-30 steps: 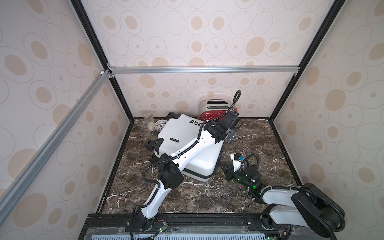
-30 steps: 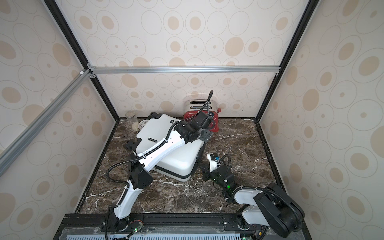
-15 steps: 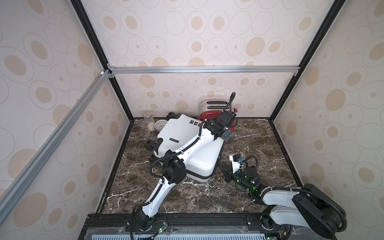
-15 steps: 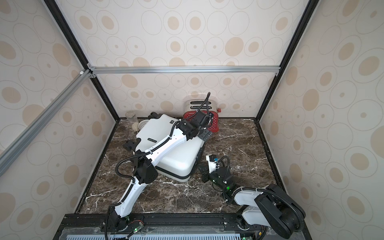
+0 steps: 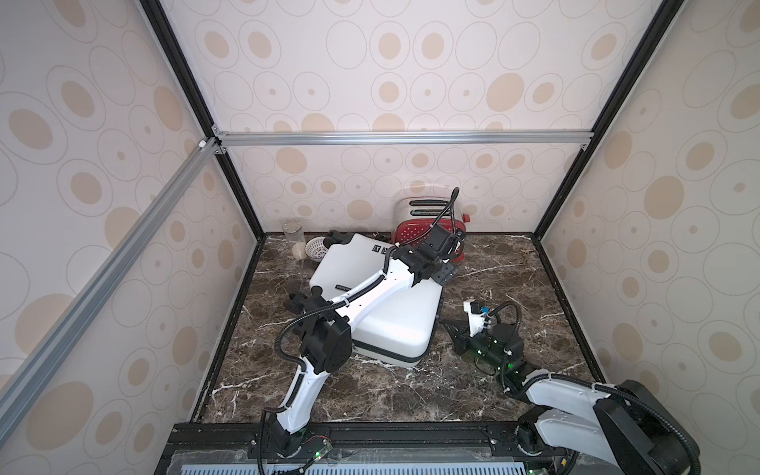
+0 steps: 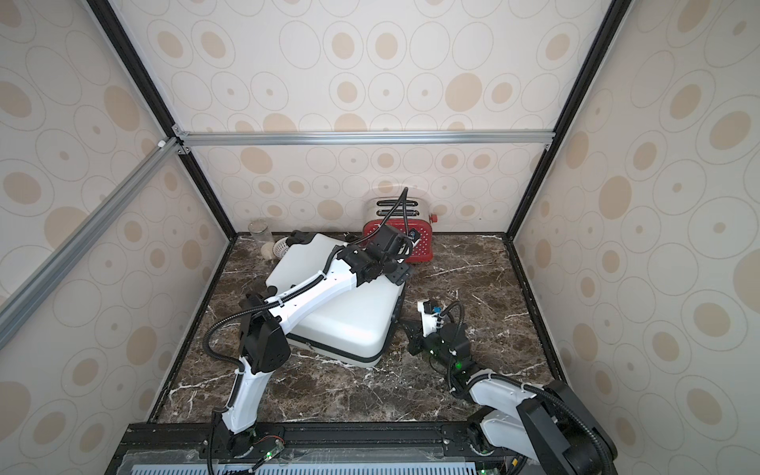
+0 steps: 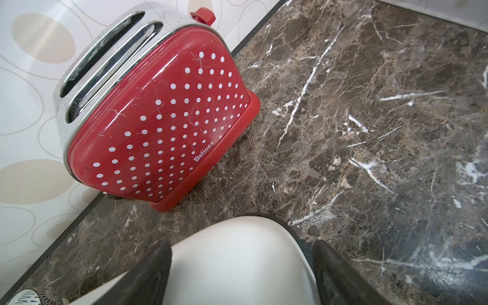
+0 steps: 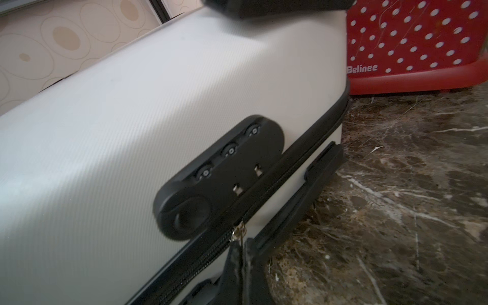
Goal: Open the suitcase zippers
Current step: Unzip the zipper on the suitcase.
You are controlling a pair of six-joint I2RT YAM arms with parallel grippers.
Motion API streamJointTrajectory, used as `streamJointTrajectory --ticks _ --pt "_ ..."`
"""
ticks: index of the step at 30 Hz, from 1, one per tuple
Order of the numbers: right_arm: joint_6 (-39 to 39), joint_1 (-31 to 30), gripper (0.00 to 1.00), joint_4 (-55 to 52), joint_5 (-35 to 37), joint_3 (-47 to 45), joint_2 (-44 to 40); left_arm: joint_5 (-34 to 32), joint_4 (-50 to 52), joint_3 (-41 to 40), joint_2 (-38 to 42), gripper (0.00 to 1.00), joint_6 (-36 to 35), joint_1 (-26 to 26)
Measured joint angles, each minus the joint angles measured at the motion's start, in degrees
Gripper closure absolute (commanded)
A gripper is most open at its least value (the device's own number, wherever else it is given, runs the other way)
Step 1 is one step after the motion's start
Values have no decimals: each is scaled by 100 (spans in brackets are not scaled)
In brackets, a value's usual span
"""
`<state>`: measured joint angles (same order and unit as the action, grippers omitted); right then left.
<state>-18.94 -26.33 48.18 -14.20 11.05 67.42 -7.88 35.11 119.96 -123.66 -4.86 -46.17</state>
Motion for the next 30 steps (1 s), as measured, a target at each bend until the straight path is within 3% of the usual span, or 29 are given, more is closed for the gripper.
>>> streamJointTrajectory --ticks 9,16,30 --pt "-282 468 100 1147 -212 487 1471 186 -844 -1003 496 20 9 31" --pt "-562 632 100 2155 -83 1016 2684 238 -1051 -1296 664 19 0 55" --pt "-479 859 100 2398 -501 2319 3840 236 -1185 -1469 758 19 -15 208"
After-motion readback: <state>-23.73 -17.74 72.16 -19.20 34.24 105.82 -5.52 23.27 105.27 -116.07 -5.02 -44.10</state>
